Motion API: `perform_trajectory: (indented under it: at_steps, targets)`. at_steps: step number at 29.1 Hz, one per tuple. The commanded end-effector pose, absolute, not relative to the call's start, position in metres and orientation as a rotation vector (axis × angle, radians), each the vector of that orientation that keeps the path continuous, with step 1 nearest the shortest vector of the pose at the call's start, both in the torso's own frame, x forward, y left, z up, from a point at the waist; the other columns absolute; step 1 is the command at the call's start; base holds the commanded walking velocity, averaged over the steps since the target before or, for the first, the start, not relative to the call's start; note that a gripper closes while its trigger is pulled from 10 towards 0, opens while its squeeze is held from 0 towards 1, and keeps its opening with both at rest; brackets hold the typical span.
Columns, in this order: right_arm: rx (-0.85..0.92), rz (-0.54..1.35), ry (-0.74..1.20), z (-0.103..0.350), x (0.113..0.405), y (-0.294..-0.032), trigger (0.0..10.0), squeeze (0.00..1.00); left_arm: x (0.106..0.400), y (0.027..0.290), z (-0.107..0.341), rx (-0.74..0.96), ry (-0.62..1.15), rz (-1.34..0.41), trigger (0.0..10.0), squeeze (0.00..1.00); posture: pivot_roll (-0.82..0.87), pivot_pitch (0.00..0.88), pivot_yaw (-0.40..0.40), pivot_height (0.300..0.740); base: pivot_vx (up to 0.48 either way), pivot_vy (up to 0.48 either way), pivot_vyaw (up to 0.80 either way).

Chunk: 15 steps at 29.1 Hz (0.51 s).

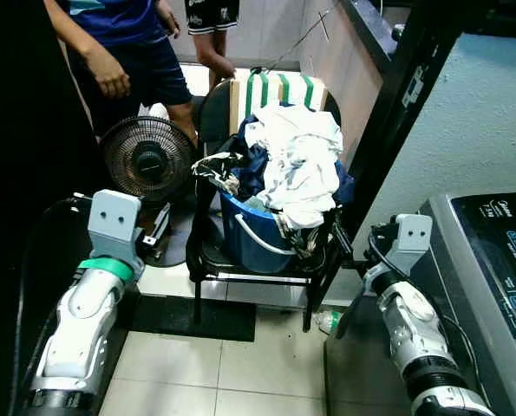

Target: Clothes washing

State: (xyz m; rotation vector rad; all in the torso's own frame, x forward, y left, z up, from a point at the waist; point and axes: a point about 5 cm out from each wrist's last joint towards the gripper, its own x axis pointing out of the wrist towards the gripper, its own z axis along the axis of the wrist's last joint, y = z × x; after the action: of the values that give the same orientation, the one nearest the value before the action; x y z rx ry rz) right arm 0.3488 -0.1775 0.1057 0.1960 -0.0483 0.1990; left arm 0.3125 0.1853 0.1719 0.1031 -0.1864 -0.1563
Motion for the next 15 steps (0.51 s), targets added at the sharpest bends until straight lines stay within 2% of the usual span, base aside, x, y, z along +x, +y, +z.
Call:
perform_trajectory:
  at_steps: [1,8,10,11,15]
  targets:
    - [0.194,0.238,-0.042,0.107,0.352,-0.166,10.0,0.0,0.315,0.189,0.164,0.061,-0.135,-0.124,10.0,0.0,0.05,0.058,0.029,0.74,0.0,0.0,0.0]
    - [0.214,0.362,-0.182,0.131,0.357,-0.14,10.0,0.0,0.317,0.19,0.161,0.078,-0.112,-0.096,10.0,0.0,0.05,0.056,0.025,0.74,0.0,0.0,0.0]
    - [0.182,0.343,-0.225,0.135,0.355,-0.137,10.0,0.0,0.316,0.192,0.159,0.079,-0.102,-0.082,10.0,0.0,0.05,0.054,0.023,0.74,0.0,0.0,0.0]
    - [0.169,0.249,-0.275,0.135,0.351,-0.142,10.0,0.0,0.314,0.195,0.156,0.073,-0.091,-0.061,10.0,0.0,0.06,0.055,0.011,0.74,0.0,0.0,0.0]
    - [0.171,0.216,-0.281,0.133,0.349,-0.145,10.0,0.0,0.314,0.195,0.156,0.07,-0.092,-0.057,10.0,0.0,0.06,0.055,0.011,0.74,0.0,0.0,0.0]
